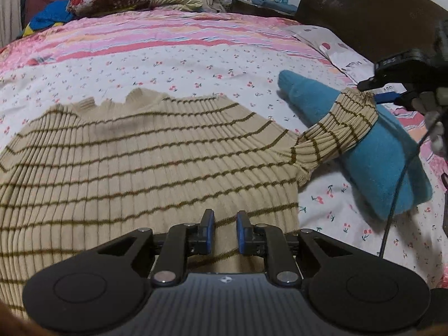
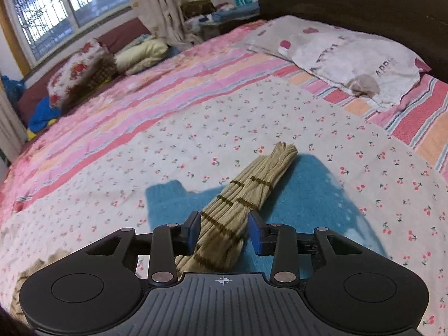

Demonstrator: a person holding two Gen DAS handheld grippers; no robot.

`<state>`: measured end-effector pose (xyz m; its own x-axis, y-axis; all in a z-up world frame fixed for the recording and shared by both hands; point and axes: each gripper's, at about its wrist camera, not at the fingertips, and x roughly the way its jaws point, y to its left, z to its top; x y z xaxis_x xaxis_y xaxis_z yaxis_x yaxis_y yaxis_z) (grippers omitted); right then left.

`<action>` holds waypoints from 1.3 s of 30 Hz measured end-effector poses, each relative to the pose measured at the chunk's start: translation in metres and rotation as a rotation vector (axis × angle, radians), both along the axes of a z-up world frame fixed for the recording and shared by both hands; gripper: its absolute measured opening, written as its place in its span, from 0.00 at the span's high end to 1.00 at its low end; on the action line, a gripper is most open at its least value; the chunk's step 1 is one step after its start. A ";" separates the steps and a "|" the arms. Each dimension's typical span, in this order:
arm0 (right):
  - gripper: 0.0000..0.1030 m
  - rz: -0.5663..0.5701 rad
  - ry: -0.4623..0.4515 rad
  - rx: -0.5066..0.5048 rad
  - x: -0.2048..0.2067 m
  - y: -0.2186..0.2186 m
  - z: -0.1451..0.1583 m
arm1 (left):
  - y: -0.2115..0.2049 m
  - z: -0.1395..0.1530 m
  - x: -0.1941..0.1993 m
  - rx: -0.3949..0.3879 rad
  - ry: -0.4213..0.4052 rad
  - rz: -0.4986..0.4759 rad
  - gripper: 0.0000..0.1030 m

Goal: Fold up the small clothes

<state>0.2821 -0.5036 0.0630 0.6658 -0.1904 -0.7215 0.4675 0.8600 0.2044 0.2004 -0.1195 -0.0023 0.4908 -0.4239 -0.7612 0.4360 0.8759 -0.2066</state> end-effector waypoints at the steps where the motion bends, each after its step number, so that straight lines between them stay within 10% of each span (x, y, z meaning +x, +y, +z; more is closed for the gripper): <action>1: 0.65 -0.005 0.012 -0.009 0.005 0.000 -0.004 | 0.003 0.000 -0.001 -0.002 0.002 0.004 0.78; 6: 0.90 0.016 -0.003 -0.043 0.004 0.013 -0.002 | 0.029 0.001 -0.006 -0.008 -0.011 0.043 0.77; 18: 0.92 0.464 -0.216 -0.018 -0.005 0.181 0.054 | 0.109 -0.007 -0.033 -0.037 -0.002 0.170 0.76; 30: 0.92 0.803 -0.060 -0.051 0.010 0.355 -0.042 | 0.174 -0.027 -0.047 -0.079 -0.002 0.263 0.73; 39: 0.77 1.003 -0.011 -0.113 -0.019 0.378 -0.065 | 0.193 -0.026 -0.049 -0.092 -0.029 0.278 0.72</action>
<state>0.2636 -0.1258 -0.0022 0.5622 0.3943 -0.7270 -0.4836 0.8698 0.0977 0.1516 0.0738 -0.0283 0.6190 -0.3364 -0.7097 0.1884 0.9408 -0.2816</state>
